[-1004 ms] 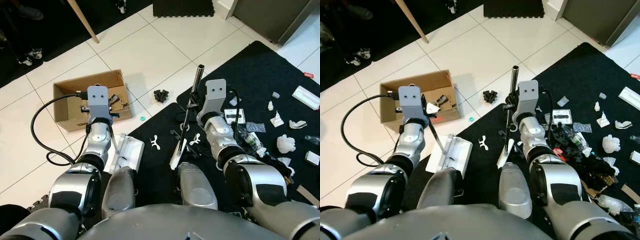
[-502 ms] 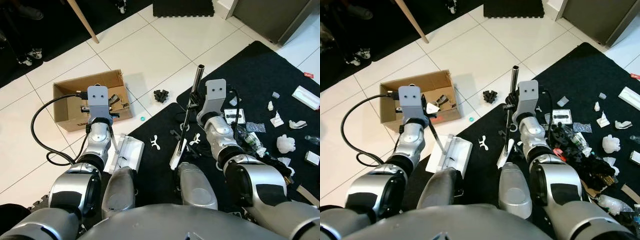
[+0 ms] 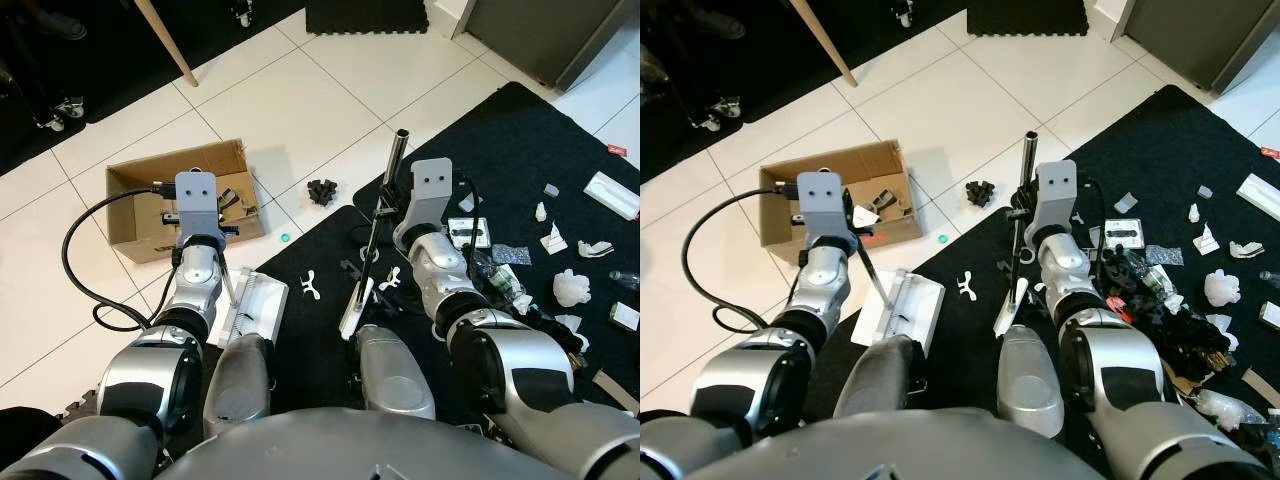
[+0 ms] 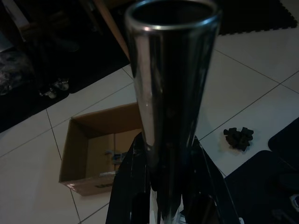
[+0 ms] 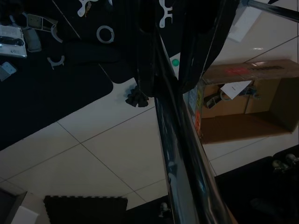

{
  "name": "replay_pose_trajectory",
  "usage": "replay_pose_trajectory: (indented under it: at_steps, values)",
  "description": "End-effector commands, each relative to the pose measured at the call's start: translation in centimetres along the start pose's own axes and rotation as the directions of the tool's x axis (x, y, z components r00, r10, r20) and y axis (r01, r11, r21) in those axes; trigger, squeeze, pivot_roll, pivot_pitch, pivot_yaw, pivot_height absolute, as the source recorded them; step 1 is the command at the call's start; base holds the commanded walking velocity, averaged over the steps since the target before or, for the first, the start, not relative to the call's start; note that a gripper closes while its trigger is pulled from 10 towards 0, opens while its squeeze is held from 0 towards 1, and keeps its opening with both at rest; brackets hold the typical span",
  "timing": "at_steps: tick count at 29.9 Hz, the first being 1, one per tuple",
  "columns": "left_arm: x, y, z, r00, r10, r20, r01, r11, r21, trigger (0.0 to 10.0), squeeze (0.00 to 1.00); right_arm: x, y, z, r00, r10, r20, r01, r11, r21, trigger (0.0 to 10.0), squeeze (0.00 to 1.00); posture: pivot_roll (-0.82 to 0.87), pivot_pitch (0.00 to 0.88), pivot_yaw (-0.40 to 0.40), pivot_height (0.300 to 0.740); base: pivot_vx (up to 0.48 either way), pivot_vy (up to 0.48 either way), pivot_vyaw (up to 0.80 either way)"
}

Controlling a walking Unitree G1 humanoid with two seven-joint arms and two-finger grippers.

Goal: Sweep floor

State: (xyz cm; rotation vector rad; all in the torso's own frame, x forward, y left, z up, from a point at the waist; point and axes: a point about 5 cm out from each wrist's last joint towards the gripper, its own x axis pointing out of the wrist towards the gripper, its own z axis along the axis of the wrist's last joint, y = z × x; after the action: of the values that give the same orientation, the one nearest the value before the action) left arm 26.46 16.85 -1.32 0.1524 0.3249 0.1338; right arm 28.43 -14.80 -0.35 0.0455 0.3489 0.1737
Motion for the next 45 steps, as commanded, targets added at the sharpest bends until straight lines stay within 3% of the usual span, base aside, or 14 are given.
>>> replay_pose_trajectory:
  at_steps: [1,45]
  values:
    - [-1.25,1.2,-3.16,0.988,0.011,-0.156,0.003,0.996,0.089,10.0,0.0,-0.25,-0.09,-0.81,0.999,-0.005,-0.05,0.005,1.0,-0.005,10.0,0.0,-0.04,0.0,0.032,0.74,0.0,0.0,0.0]
    - [-1.17,1.36,-3.12,0.987,0.013,-0.158,0.003,0.995,0.098,10.0,0.0,-0.16,0.17,-0.8,0.998,0.004,-0.056,-0.005,1.0,-0.017,10.0,0.0,-0.03,0.0,0.03,0.74,0.0,0.0,0.0]
